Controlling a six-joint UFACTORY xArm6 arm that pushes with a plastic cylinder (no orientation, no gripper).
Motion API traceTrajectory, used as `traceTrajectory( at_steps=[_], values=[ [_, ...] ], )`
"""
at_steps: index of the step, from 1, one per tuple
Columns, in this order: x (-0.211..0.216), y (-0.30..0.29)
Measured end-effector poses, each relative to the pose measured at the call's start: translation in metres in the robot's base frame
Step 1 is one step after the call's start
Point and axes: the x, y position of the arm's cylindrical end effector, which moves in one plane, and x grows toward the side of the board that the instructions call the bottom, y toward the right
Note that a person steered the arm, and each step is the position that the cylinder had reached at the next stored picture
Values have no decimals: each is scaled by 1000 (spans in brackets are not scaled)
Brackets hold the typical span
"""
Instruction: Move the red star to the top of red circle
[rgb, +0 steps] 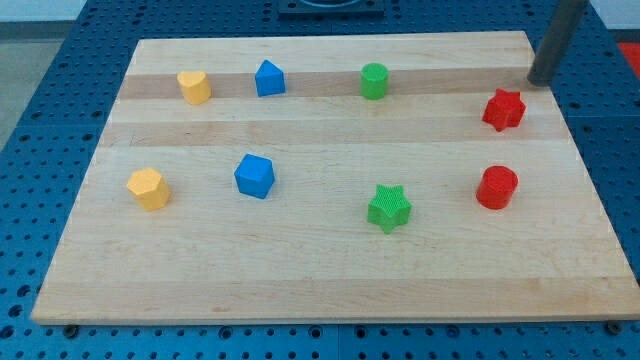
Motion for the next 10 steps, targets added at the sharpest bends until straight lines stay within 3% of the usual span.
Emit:
traceTrajectory(
  at_steps=[1, 2, 5, 7, 9, 10],
  values=[
    [0, 0],
    [33, -7],
    [30, -50],
    [-26, -76],
    [1, -88],
    [-8, -84]
  ],
)
